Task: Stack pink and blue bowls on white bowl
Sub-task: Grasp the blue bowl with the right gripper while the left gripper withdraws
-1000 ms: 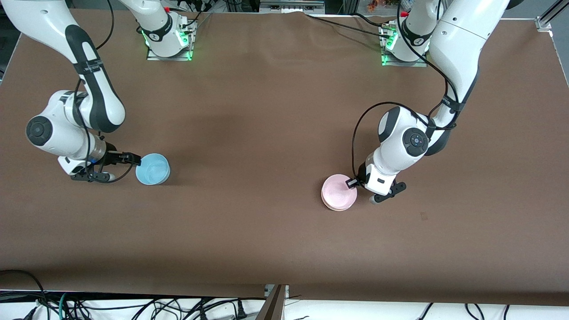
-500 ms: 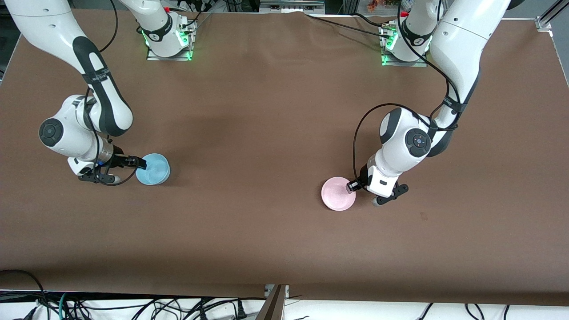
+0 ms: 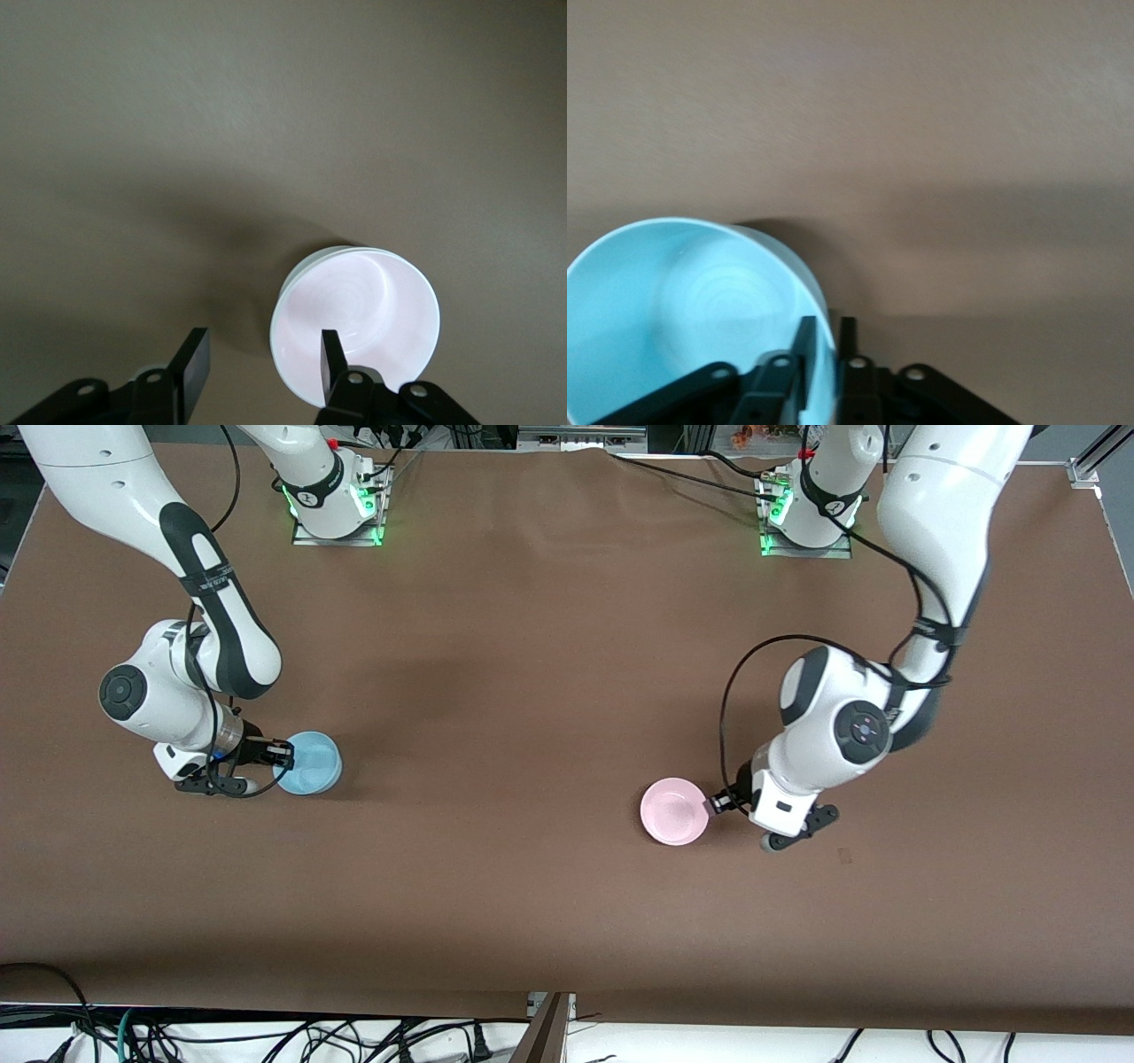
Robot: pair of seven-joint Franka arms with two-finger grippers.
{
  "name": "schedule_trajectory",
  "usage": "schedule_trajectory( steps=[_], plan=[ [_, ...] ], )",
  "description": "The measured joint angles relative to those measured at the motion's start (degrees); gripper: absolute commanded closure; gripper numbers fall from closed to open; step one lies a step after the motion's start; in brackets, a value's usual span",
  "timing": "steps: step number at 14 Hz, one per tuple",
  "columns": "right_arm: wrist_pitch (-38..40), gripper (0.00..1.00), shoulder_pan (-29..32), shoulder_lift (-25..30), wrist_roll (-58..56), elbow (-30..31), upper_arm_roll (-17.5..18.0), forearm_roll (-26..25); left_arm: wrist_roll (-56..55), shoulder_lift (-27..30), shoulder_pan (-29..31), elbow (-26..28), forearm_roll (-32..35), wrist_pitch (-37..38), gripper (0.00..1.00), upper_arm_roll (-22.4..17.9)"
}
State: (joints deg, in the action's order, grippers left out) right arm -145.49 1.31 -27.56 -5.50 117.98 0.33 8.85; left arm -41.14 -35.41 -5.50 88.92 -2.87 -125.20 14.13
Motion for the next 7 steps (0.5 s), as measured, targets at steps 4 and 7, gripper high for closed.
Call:
schedule_trajectory(
  steps=[4,7],
  plan=[
    [3.74,1.00,-0.05,0.42,0.07,-4.96,3.24,1.27,9.84,1.11,5.86,-9.98,0.71,13.30,0.38,-0.32],
    [12.69,1.00,-0.14,1.09,5.93,-12.04,9.24,5.50,18.40,2.21,11.71,-12.51,0.70,18.09,0.32,-0.21]
  ],
)
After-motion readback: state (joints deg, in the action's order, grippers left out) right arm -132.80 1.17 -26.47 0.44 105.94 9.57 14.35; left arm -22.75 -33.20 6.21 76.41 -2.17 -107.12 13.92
